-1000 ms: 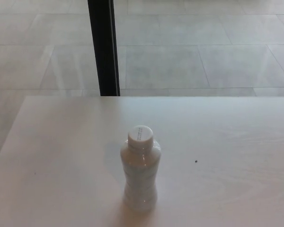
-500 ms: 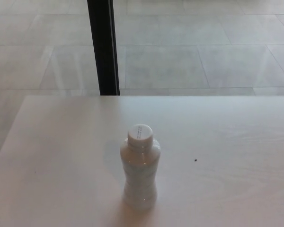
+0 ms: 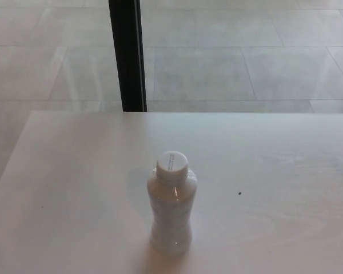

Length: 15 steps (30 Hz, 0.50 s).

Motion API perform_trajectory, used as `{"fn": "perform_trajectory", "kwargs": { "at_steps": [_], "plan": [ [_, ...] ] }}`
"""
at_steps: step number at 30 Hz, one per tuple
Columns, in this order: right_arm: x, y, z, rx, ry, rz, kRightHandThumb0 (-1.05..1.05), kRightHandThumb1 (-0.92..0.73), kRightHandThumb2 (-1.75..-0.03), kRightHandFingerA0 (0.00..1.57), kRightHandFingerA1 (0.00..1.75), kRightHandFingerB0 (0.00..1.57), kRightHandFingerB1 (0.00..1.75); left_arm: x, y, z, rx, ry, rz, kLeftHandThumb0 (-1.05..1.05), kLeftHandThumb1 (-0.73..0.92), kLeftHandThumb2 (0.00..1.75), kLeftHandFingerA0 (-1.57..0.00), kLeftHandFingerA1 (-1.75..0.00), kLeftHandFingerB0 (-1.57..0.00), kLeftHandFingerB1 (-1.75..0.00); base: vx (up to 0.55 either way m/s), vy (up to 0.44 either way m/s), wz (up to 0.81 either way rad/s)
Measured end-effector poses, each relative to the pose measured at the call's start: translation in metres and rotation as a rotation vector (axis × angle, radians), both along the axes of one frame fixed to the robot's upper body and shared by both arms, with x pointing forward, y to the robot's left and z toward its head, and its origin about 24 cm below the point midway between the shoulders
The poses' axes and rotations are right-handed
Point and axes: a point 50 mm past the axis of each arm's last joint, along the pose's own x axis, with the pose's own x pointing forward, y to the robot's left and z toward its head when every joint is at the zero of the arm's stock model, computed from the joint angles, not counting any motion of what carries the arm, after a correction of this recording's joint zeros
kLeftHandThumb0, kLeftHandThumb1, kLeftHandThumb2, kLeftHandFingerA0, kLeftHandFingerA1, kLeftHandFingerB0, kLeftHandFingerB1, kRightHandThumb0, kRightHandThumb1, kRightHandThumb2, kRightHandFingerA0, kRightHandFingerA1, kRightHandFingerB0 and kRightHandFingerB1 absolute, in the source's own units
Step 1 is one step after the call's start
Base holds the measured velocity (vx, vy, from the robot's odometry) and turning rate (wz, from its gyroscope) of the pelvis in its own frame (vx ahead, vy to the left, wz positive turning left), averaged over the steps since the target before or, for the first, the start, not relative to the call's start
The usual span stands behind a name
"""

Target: The robot uses its left hand to to lift the bottle kept on the middle of the desk and tilts it towards its right hand. It then uses its right hand to rotate its cap to open it and places the bottle and cap back on the desk

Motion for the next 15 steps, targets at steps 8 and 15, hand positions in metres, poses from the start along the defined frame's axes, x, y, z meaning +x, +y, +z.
{"fn": "perform_trajectory", "kwargs": {
  "at_steps": [8,15],
  "plan": [
    [0.006,0.057,0.014,-0.063,-0.083,0.203,-1.01,-0.59,-1.01,0.15,0.75,0.05,0.66,0.024,-0.046,0.027,0.027,-0.112,-0.173,-0.39,0.44,1.02,-0.04,-0.54,0.00,-0.49,0.00,0.000,0.00],
    [-0.003,0.113,-0.004,-0.059,-0.034,0.412,-0.98,-0.77,-0.63,0.13,0.94,0.06,0.70,0.038,-0.103,0.038,-0.004,-0.161,-0.359,-0.39,0.43,1.01,-0.03,-0.53,0.00,-0.50,0.00,0.000,0.00]
  ]
}}
